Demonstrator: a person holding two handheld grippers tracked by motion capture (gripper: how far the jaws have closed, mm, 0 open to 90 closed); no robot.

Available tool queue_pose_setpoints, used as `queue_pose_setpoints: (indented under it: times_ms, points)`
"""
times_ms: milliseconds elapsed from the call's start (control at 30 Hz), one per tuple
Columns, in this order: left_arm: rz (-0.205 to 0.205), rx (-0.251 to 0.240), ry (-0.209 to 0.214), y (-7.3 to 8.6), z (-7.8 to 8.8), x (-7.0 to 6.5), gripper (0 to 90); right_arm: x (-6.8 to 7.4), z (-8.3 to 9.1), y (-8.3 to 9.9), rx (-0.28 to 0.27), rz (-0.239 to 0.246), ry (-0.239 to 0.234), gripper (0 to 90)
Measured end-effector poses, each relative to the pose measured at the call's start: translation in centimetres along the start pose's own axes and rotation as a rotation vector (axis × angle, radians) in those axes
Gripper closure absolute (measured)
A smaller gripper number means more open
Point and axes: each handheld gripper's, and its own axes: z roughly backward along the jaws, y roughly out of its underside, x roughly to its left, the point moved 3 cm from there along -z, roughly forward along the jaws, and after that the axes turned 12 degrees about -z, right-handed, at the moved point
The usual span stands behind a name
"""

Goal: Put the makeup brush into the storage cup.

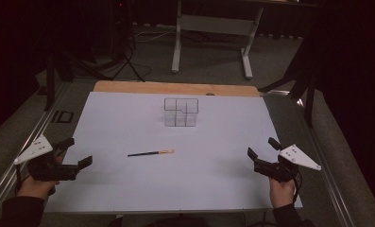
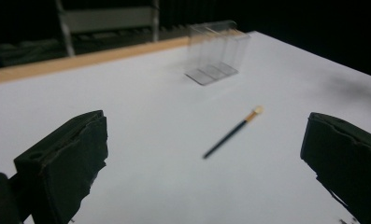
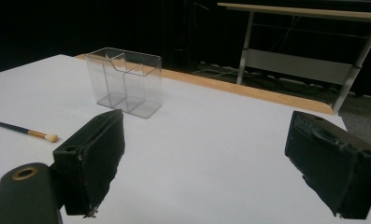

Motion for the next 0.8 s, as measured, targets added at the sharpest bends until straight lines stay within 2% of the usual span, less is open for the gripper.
queue_pose_setpoints:
  times_ms: [100, 200, 333, 367, 467, 667, 800]
  points:
    - [0.02, 0.042, 0.044, -0.8, -1.0, -0.1, 1.1, 0.0, 0.0, 0.0, -0.003, 0.001, -0.001, 12.0]
    - [0.009, 0.093, 0.083, -1.6, -2.0, -0.2, 1.1, 0.0, 0.0, 0.0, 0.001, -0.004, 0.0, 12.0]
    - [-0.009, 0.119, 0.115, -2.2, -2.9, -0.5, 1.1, 0.0, 0.0, 0.0, 0.0, 0.0, -0.002, 12.0]
    - [-0.034, 0.143, 0.146, -2.7, -3.6, -0.7, 1.1, 0.0, 0.0, 0.0, 0.0, 0.0, -0.003, 12.0]
    - [-0.051, 0.161, 0.179, -3.2, -4.5, -0.9, 1.0, 0.0, -0.1, 0.0, 0.002, -0.004, -0.006, 12.0]
    - [-0.133, 0.203, 0.237, -4.2, -6.1, -1.8, 1.0, 0.0, -0.1, 0.0, 0.004, -0.004, -0.007, 12.0]
    - [-0.163, 0.239, 0.271, -4.5, -7.3, -2.2, 1.0, 0.0, -0.1, 0.0, 0.006, -0.005, -0.01, 12.0]
